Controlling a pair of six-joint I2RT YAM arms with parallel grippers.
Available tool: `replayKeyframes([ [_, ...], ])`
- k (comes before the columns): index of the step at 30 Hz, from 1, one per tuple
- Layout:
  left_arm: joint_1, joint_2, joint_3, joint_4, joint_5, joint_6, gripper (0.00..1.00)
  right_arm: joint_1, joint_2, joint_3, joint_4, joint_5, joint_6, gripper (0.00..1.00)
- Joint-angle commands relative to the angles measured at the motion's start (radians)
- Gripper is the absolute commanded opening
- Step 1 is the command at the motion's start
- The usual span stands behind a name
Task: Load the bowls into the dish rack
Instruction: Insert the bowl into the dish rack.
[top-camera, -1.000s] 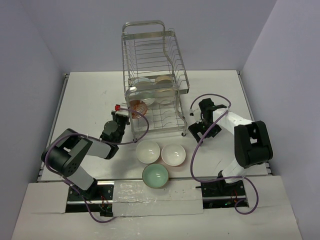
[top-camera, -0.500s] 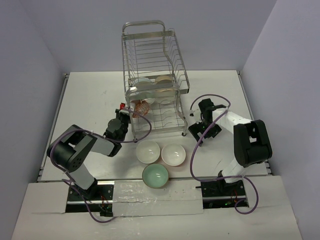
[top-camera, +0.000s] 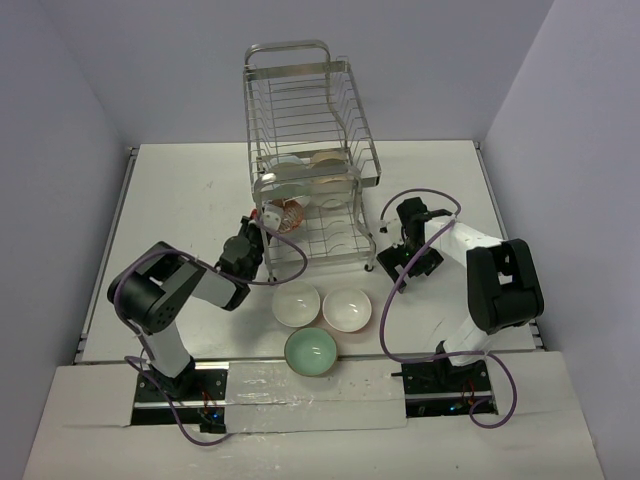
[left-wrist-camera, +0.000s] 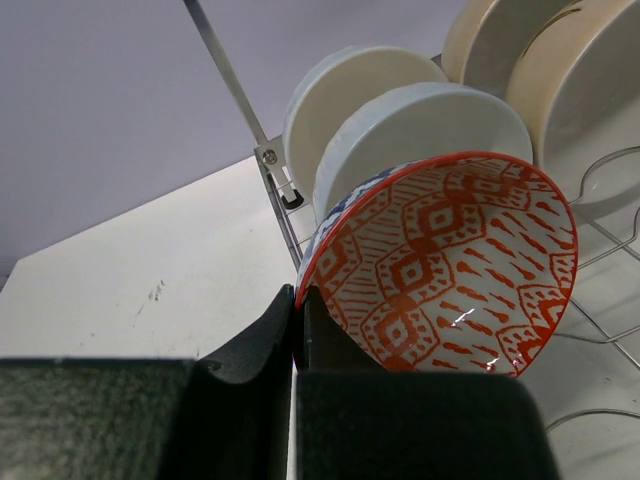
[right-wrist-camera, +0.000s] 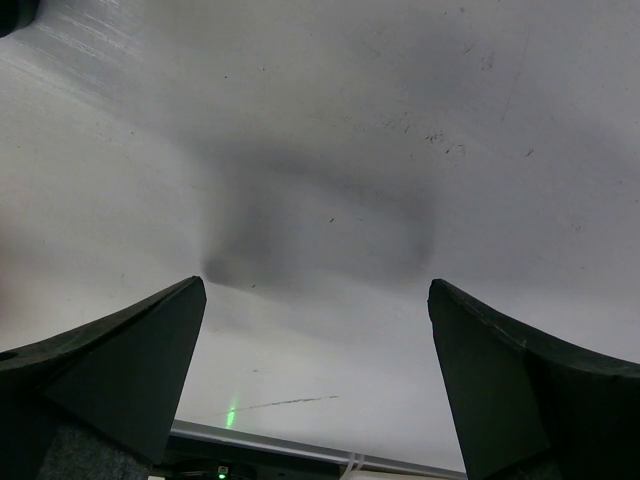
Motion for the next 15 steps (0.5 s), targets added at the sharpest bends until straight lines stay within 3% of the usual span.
replayKeyframes([
  [1, -0.023, 0.040, 0.038, 0.278, 0.029, 0.115, 0.00, -0.011, 0.007, 0.000, 0.021, 0.015, 0.005, 1.00],
  [15, -0.054, 0.051, -0.004, 0.352, 0.082, 0.183, 0.00, -0.012, 0.018, 0.000, 0.024, 0.031, 0.007, 1.00],
])
